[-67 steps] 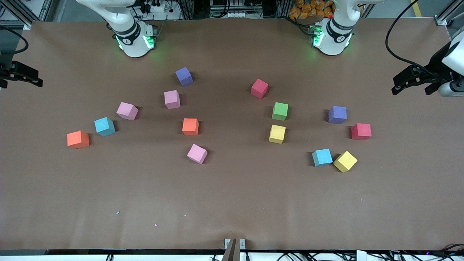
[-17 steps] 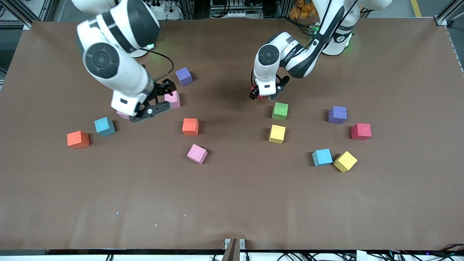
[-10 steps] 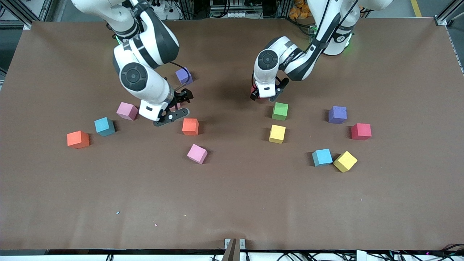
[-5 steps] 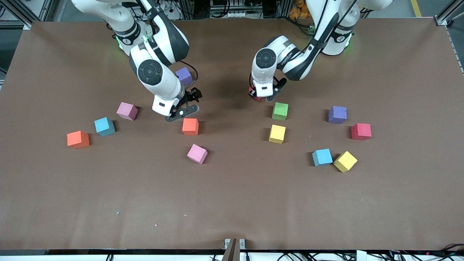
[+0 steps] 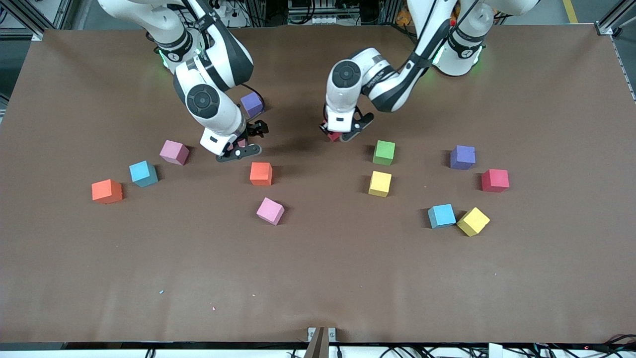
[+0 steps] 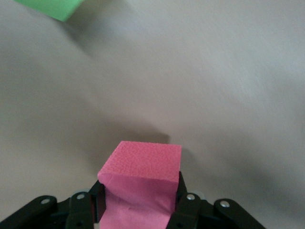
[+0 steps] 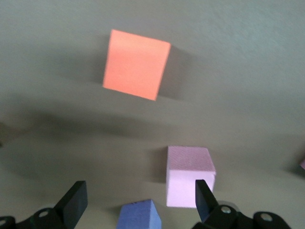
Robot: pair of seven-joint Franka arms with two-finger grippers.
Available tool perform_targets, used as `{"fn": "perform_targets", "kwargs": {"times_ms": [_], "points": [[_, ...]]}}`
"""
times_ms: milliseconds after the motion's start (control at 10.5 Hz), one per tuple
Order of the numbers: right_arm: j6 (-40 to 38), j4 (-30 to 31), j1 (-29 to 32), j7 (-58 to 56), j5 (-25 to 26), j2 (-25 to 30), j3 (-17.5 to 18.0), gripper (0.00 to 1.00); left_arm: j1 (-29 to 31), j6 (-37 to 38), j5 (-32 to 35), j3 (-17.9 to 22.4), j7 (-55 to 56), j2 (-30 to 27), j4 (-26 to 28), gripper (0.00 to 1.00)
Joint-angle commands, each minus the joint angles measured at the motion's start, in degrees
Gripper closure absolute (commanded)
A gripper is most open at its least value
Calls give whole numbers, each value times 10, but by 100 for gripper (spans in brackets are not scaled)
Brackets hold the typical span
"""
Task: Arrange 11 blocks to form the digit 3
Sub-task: 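Grasp the red cube with the left gripper while the right gripper grasps pink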
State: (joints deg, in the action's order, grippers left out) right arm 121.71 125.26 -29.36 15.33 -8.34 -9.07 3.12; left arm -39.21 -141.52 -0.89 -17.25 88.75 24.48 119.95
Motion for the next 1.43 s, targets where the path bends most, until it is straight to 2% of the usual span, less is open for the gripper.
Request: {"fn": "perform_targets", "kwargs": {"times_ms": [0, 286, 572, 858, 1048, 1334], "points": [[-10, 32, 22, 14, 17, 24, 2, 0, -30, 6, 21, 2, -64, 8, -13, 92], [-2, 66, 37, 8, 31, 28, -2, 0, -48, 14, 28, 2, -148, 14, -29, 91], [68, 119, 43, 0, 43, 33, -3, 0, -50, 80, 48, 1, -201, 28, -64, 91], [96, 157, 46, -10, 40, 32, -2, 0, -68, 82, 48, 2, -213, 40, -79, 90], [134, 178, 46, -10, 38, 29, -1, 0, -73, 83, 77, 1, -224, 50, -82, 89], [132, 178, 46, -10, 27, 33, 0, 0, -93, 83, 98, 2, -225, 71, -82, 88]]}}
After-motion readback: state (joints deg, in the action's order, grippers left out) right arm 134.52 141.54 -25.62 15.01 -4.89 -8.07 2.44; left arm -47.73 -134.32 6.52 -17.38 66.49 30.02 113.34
